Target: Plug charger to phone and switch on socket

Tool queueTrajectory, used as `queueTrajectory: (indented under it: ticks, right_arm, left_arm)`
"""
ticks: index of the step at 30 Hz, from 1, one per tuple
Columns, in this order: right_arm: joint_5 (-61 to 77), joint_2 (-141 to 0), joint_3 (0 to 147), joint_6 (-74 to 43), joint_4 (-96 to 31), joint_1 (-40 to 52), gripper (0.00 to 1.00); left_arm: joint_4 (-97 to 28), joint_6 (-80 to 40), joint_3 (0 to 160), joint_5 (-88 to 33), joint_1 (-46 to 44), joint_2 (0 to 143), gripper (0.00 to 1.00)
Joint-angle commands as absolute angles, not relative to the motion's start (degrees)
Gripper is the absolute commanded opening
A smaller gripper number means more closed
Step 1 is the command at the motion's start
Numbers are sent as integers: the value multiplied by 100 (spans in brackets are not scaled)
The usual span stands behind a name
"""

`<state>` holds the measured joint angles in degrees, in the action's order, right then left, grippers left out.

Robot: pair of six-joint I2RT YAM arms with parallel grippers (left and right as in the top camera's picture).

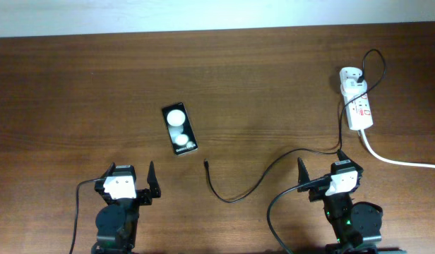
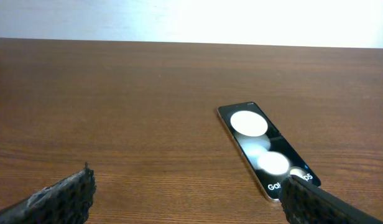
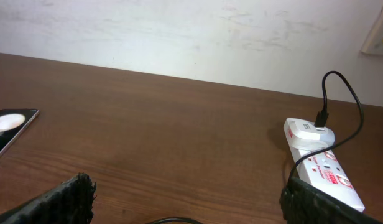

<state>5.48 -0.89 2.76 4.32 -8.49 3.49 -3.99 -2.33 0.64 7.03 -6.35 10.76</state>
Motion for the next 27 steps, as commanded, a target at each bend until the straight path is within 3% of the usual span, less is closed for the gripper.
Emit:
queueTrajectory:
  ticks: [1,27]
  right_arm:
    - [539,-21,224,408,-838,384,99]
    - [539,-21,224,408,-838,384,99]
  left_arm:
    - [-432,-121,58,690,-659,1055,99]
    - [-336,-198,58,644,-659,1055,99]
